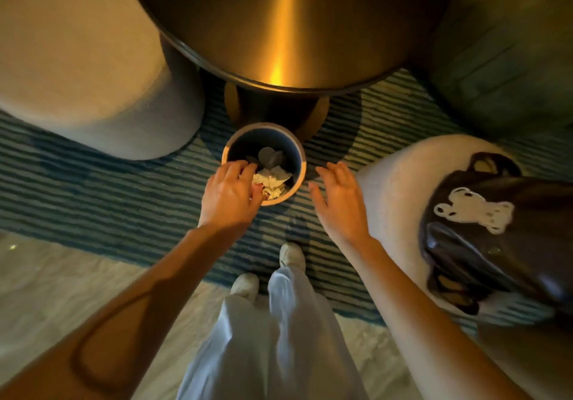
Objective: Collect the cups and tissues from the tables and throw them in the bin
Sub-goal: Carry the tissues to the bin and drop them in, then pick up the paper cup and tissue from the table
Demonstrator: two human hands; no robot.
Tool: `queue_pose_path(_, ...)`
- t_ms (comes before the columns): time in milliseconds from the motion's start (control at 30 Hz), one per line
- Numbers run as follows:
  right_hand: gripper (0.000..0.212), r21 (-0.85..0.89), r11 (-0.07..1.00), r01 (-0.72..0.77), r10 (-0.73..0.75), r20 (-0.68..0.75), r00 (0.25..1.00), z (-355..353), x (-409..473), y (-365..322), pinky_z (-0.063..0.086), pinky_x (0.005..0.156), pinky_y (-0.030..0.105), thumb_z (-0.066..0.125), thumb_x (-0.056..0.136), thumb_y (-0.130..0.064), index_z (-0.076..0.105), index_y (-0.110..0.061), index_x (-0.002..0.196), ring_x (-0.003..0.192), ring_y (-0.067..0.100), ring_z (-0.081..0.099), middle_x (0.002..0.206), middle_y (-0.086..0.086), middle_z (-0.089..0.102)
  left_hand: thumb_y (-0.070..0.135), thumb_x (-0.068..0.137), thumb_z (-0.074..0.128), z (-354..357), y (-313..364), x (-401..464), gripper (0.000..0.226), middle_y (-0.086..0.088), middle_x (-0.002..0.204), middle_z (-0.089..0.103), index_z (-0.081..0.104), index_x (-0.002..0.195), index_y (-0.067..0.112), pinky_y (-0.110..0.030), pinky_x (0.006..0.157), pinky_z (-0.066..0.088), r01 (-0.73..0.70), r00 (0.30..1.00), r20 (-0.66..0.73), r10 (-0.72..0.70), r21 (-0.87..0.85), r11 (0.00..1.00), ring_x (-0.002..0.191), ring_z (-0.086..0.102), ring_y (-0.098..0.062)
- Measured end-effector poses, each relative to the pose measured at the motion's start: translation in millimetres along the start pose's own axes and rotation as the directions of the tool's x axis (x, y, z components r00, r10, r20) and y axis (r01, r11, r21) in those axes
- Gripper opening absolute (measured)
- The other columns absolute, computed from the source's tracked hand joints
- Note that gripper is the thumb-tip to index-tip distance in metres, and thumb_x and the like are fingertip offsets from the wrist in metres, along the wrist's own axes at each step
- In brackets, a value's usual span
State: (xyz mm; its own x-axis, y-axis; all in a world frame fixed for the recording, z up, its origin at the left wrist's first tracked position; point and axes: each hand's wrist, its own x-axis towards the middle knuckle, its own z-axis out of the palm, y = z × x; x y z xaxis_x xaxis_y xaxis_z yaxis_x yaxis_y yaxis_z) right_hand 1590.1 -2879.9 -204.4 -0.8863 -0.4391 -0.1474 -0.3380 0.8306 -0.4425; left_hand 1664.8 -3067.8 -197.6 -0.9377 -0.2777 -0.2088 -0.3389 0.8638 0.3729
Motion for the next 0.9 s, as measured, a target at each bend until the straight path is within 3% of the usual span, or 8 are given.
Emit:
queue_pose_path(167,0.041,0.016,0.987,-0.16,0.16,-0.094,0.983,-54.1,-86.1,-25.3,0.043,0.103,0.048,0.045,0.095,-0.028,0.06,-0.003,0.124,0.125,0.033,0.049,0.129,0.017,0.056,0.026,0.088,0.062,-43.9,36.2,-55.0,0.043,-0.017,0.123,0.057,0.055,0.125,0.004,-0.046,0.094,0.046,-0.125,0.992,0.017,0.125,0.012,0.992,0.113,0.053,-0.036)
queue_pose_path(367,0.036,0.145,0.931,-0.335,0.362,-0.252,0.897,-102.6,-215.0,-42.5,0.046,0.099,0.044,0.05,0.093,-0.024,0.062,-0.003,0.119,0.115,0.033,0.057,0.121,0.018,0.062,0.035,0.093,0.046,-87.0,98.0,-120.1,0.048,-0.019,0.128,0.052,0.051,0.129,0.003,-0.046,0.1,0.039,-0.362,0.921,0.159,0.355,0.014,0.932,0.117,0.047,-0.039)
queue_pose_path(467,0.036,0.196,0.863,-0.466,0.505,-0.283,0.816,-117.7,-275.0,-43.7,0.042,0.104,0.047,0.048,0.095,-0.024,0.06,-0.003,0.122,0.121,0.034,0.052,0.127,0.019,0.059,0.034,0.096,0.047,-101.6,134.4,-149.0,0.049,-0.015,0.137,0.046,0.044,0.136,0.007,-0.041,0.107,0.032,-0.524,0.835,0.221,0.504,0.038,0.851,0.125,0.041,-0.033)
queue_pose_path(600,0.047,0.253,0.781,-0.57,0.624,-0.336,0.706,-131.4,-346.4,-40.3,0.046,0.099,0.049,0.037,0.093,-0.034,0.061,-0.005,0.12,0.117,0.033,0.055,0.123,0.017,0.061,0.031,0.094,0.052,-105.6,175.6,-185.5,0.049,-0.017,0.138,0.046,0.045,0.135,0.005,-0.042,0.106,0.032,-0.687,0.698,0.302,0.649,0.024,0.727,0.127,0.04,-0.034)
queue_pose_path(733,0.037,0.35,0.7,-0.623,0.712,-0.414,0.567,-141.7,-414.1,-36.2,0.049,0.092,0.04,0.045,0.093,-0.028,0.062,-0.005,0.116,0.107,0.03,0.059,0.116,0.014,0.063,0.031,0.093,0.053,-95.5,220.4,-225.0,0.049,-0.015,0.142,0.043,0.045,0.136,0.009,-0.042,0.108,0.03,-0.794,0.571,0.364,0.736,0.017,0.607,0.13,0.038,-0.033)
queue_pose_path(900,0.027,0.348,0.675,-0.651,0.715,-0.525,0.461,-163.2,-489.9,-17.9,0.047,0.093,0.037,0.057,0.093,-0.016,0.063,-0.004,0.116,0.106,0.03,0.06,0.116,0.015,0.064,0.035,0.094,0.049,-82.4,296.3,-278.2,0.051,-0.012,0.142,0.042,0.041,0.139,0.01,-0.037,0.107,0.032,-0.898,0.422,0.344,0.839,0.032,0.439,0.13,0.038,-0.028)
